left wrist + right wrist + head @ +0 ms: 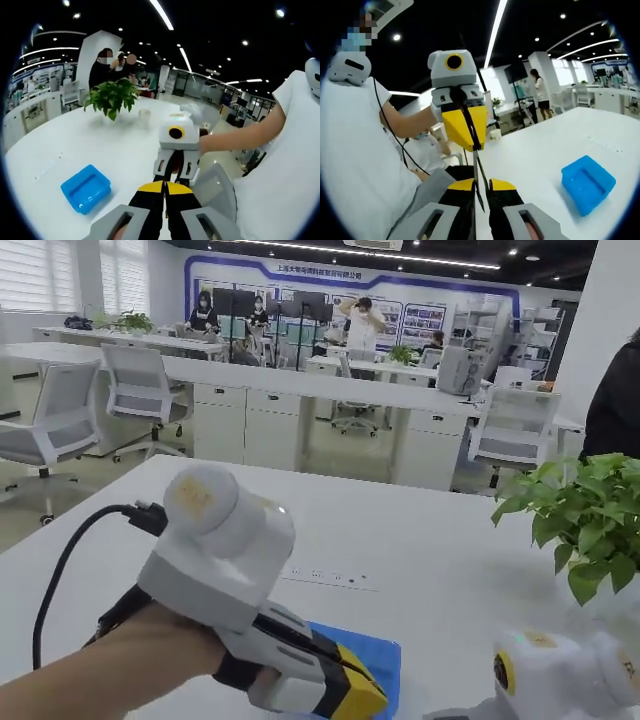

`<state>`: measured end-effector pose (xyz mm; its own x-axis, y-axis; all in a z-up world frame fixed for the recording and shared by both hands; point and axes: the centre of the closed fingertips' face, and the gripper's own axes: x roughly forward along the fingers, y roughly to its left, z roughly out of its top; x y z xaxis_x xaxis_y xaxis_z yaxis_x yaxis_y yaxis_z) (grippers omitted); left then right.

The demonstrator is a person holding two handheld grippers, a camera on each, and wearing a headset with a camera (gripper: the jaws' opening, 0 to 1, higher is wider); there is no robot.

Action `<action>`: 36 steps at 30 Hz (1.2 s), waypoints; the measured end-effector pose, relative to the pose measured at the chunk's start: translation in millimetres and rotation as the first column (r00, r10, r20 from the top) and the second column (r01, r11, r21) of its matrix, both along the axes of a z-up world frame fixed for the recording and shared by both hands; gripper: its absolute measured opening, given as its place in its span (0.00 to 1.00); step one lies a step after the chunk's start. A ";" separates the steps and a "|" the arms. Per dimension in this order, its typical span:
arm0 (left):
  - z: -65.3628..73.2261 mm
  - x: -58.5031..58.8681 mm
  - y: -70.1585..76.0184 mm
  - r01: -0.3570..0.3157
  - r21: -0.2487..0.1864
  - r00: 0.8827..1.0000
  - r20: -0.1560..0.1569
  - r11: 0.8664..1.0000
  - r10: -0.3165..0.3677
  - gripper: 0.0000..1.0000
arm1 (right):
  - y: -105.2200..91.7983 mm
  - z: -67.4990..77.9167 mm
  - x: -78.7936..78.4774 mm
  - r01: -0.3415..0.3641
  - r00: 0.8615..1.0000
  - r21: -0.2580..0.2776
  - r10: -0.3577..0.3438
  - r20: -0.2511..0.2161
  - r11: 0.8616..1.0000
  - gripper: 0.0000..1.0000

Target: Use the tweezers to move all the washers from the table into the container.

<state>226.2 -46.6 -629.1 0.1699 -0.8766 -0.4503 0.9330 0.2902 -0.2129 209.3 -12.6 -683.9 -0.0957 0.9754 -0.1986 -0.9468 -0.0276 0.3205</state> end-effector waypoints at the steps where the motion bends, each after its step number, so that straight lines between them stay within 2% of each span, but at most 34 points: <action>1: 0.4 0.7 0.0 -0.001 0.000 1.000 0.001 1.000 0.001 0.00 | -0.2 0.8 1.0 0.008 1.000 0.012 -0.008 -0.016 1.000 0.07; 3: 1.7 0.9 -0.6 0.002 -0.003 1.000 0.001 1.000 -0.002 0.00 | -1.1 1.9 1.9 0.014 0.999 0.029 -0.013 -0.036 0.999 0.07; 7: 3.4 1.2 -1.9 0.003 -0.009 1.000 -0.002 1.000 -0.003 0.00 | -1.2 4.6 2.6 0.027 0.999 0.045 -0.026 -0.026 0.999 0.08; 8: 3.9 1.3 -2.1 0.003 -0.011 1.000 -0.002 1.000 -0.003 0.00 | -1.2 5.4 2.8 0.030 0.999 0.048 -0.030 -0.011 0.998 0.08; 11: 11.4 2.3 -3.3 0.003 -0.051 1.000 -0.010 0.999 -0.003 0.00 | -0.9 -0.4 2.0 0.032 0.999 0.016 -0.032 -0.001 0.999 0.17; 17: 17.9 3.4 -2.6 0.013 -0.053 1.000 0.003 0.999 -0.013 0.00 | -2.7 -5.3 -0.8 0.027 0.999 0.016 -0.027 -0.017 1.000 0.10; 18: 18.7 2.8 -2.1 0.017 -0.053 1.000 -0.003 0.998 -0.017 0.00 | -3.1 -5.5 -1.6 0.025 1.000 0.014 -0.025 -0.017 1.000 0.09; 25: 19.2 0.3 2.1 0.033 -0.049 0.999 0.012 0.998 -0.032 0.00 | -4.1 -7.2 -3.1 0.015 1.000 0.009 -0.015 -0.013 1.000 0.06; 26: 16.6 0.4 4.1 0.035 -0.036 0.999 0.025 0.999 -0.034 0.00 | -4.6 -9.7 -2.4 0.015 1.000 -0.009 -0.015 -0.006 1.000 0.05; 28: 10.5 4.0 9.3 0.037 -0.006 0.995 0.093 0.999 -0.037 0.00 | -7.4 -16.5 -1.1 0.000 0.999 -0.075 0.002 0.033 0.997 0.03; 29: 7.4 0.9 10.7 0.043 -0.004 0.995 0.087 0.999 -0.042 0.00 | -9.0 -20.2 1.3 -0.004 0.997 -0.123 0.013 0.074 0.992 0.03; 30: 5.6 0.2 12.2 0.048 0.001 0.996 0.080 0.999 -0.048 0.00 | -9.8 -22.1 0.9 -0.016 0.996 -0.152 0.029 0.085 0.988 0.02; 31: 2.6 1.5 15.1 0.029 0.013 0.998 0.051 0.999 -0.030 0.00 | -10.2 -23.7 -1.1 -0.039 0.995 -0.189 0.056 0.086 0.981 0.02; 32: 1.1 2.4 16.6 0.028 0.023 0.999 0.045 0.999 -0.029 0.00 | -10.6 -25.0 -1.2 -0.045 0.995 -0.215 0.064 0.080 0.975 0.02; 33: 0.0 2.9 18.0 0.031 0.034 0.998 0.053 0.999 -0.033 0.00 | -10.9 -26.3 0.1 -0.046 0.995 -0.240 0.067 0.080 0.970 0.02; 34: -4.1 5.7 22.8 0.025 0.071 0.997 0.068 0.997 -0.030 0.00 | -11.5 -28.3 3.1 -0.046 0.994 -0.268 0.071 0.085 0.962 0.02; 35: -8.8 6.4 26.2 0.030 0.108 0.997 0.070 0.994 -0.037 0.00 | -12.7 -30.7 3.6 -0.054 0.993 -0.291 0.082 0.085 0.955 0.02; 36: -16.0 6.8 30.1 0.040 0.156 0.997 0.066 0.987 -0.050 0.00 | -14.8 -34.8 4.0 -0.068 0.991 -0.332 0.103 0.089 0.941 0.02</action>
<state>233.0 -16.6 -645.0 0.1674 -0.8046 -0.5698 0.9567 0.2721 -0.1032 213.3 -27.4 -718.7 -0.1377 0.8439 -0.5186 -0.9738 -0.0198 0.2264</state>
